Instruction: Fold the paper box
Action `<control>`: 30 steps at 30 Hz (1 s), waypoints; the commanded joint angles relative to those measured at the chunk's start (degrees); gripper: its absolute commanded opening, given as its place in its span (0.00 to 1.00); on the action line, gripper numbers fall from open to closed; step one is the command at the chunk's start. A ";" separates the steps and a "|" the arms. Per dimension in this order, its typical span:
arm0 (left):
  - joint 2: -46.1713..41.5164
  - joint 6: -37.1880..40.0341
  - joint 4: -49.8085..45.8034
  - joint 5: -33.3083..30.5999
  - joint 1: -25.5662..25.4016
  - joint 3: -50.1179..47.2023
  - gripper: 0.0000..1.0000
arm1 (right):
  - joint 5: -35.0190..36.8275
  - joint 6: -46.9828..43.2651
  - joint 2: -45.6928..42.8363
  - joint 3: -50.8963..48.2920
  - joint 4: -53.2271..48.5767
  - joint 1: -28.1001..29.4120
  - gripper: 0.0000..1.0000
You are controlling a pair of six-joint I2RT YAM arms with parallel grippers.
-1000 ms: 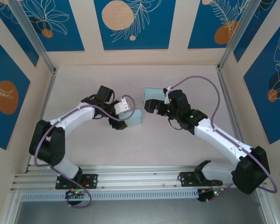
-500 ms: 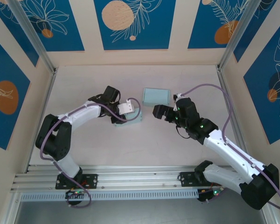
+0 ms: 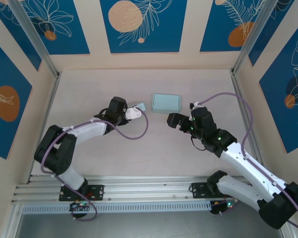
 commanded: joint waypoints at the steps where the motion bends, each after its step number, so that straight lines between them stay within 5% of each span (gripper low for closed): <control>1: 5.54 8.15 15.47 -5.89 -0.19 -0.36 0.17 | 1.90 0.99 -2.30 -0.82 -1.63 -0.28 1.00; 11: 16.04 17.79 22.98 0.10 0.08 -0.30 0.18 | 3.77 1.34 -7.66 -2.49 -4.54 -0.51 1.00; 14: 17.00 18.70 23.94 0.54 0.78 -1.06 0.52 | 4.01 1.34 -8.33 -2.67 -5.09 -0.58 1.00; 19: 14.54 16.52 22.56 2.12 1.83 -3.26 0.61 | 4.57 1.42 -8.95 -2.77 -5.30 -0.75 1.00; 25: 10.43 12.53 21.77 1.18 3.39 -5.64 0.99 | 4.21 1.12 -9.03 -2.42 -5.40 -0.83 1.00; 30: 3.05 6.12 14.19 2.23 3.80 -8.13 1.00 | 4.56 1.08 -9.64 -2.27 -5.71 -0.91 1.00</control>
